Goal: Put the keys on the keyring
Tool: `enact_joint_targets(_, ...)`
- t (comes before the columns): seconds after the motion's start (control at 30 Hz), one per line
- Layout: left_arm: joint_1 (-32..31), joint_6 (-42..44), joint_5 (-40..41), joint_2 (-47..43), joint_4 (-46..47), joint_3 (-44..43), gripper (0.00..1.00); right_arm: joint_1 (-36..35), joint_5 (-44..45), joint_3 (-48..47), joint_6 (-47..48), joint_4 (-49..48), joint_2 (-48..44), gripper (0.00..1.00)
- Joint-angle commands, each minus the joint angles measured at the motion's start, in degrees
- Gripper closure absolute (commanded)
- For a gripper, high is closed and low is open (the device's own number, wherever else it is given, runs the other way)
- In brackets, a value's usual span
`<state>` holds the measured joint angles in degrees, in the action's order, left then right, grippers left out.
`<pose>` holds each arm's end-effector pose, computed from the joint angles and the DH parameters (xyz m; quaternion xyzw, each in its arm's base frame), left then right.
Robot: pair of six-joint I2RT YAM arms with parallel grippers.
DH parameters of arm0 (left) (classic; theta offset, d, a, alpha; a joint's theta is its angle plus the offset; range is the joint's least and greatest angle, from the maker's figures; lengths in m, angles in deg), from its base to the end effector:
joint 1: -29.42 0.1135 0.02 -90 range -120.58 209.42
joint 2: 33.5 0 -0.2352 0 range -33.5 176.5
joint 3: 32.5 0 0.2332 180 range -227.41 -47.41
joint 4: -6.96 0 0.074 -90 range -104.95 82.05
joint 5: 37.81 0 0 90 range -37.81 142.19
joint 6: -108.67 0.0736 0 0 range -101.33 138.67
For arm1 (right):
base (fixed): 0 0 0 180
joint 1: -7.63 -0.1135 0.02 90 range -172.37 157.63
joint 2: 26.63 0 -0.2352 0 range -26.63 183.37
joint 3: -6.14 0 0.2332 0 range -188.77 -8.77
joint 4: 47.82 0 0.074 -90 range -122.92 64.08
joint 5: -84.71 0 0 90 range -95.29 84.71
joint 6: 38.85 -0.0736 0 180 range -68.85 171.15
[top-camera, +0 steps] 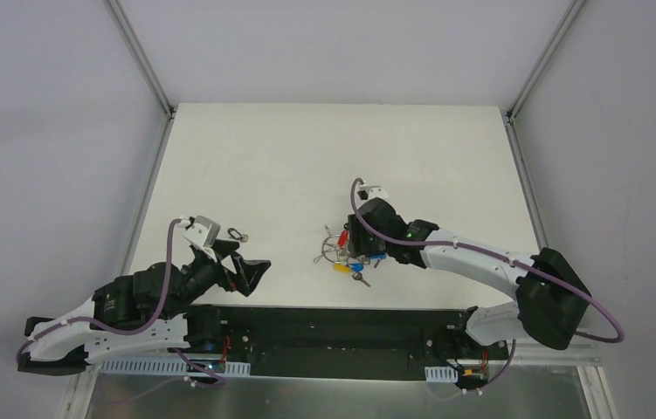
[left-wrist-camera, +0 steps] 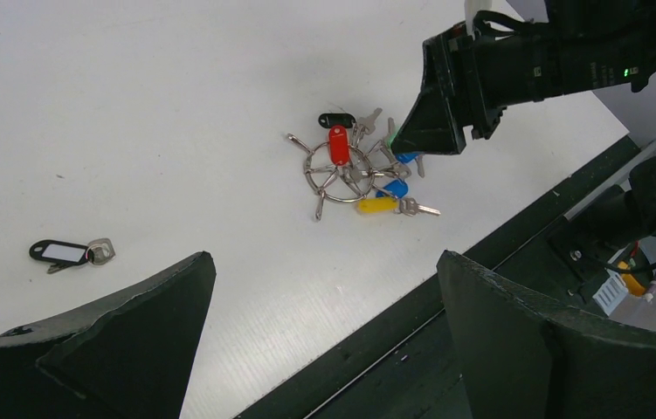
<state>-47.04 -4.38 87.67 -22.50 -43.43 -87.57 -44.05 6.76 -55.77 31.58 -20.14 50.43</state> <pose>0.0626 -0.0773 0.3058 0.1373 0.7252 -0.3383 0.5837 0.1978 0.2254 0.1825 -0.2117 0.8875 0.1536 0.3795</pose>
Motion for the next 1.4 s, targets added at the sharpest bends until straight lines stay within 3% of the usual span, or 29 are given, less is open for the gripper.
enact_joint_targets(0.0,-0.2,-0.22,1.81,-0.11,0.2,-1.25,0.0,-2.28,-0.15,-4.44,4.66,3.98,2.44,0.44)
enact_joint_targets(0.37,-0.17,-0.54,1.67,0.85,-1.16,-2.39,0.0,-2.45,-1.13,-8.02,17.96,10.74,4.49,0.53)
enact_joint_targets(0.7,-0.19,-0.05,1.26,2.64,-1.22,-2.52,0.0,-1.56,-7.33,-7.93,33.73,11.25,7.15,0.52)
enact_joint_targets(0.93,-0.17,-0.15,0.97,1.94,-1.17,-2.25,0.0,-0.41,-9.84,-10.3,37.5,11.83,10.32,0.52)
enact_joint_targets(1.37,-0.17,-0.33,0.64,1.06,-1.17,-2.04,0.0,0.91,-14.04,-12.63,39.96,13.14,14.46,0.64)
